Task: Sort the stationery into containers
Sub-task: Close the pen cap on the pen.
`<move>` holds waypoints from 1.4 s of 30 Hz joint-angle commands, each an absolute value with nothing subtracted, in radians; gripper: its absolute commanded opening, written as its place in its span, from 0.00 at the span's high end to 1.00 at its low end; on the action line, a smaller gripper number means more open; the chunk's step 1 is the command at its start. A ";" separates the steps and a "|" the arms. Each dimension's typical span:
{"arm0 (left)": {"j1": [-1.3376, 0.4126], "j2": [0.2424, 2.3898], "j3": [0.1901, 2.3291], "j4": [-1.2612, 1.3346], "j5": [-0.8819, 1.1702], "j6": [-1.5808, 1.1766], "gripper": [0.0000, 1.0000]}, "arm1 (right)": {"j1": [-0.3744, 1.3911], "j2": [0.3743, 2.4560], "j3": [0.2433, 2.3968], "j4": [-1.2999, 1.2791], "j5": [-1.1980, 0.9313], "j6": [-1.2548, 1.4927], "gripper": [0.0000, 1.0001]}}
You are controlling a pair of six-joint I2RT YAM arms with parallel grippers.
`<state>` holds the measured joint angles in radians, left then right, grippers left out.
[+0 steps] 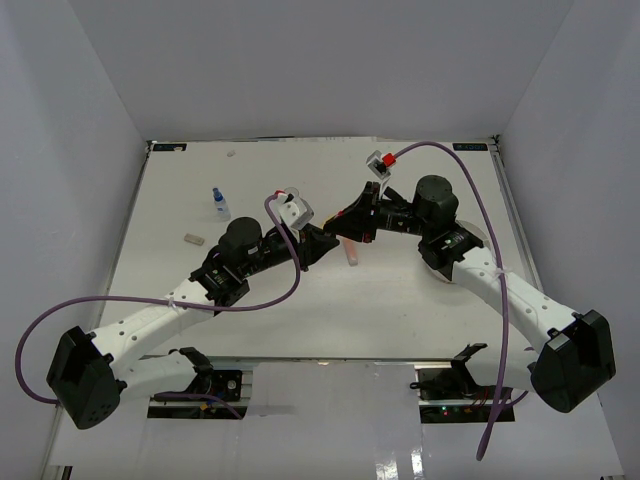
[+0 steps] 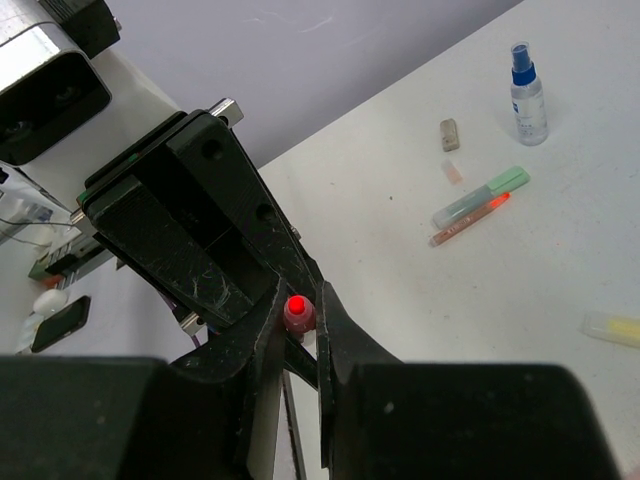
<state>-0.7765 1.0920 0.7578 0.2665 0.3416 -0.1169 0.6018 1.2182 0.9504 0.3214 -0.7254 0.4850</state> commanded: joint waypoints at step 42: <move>-0.399 1.054 0.756 -0.120 0.060 -0.272 1.00 | 0.607 1.586 1.330 -0.175 -0.040 0.071 0.03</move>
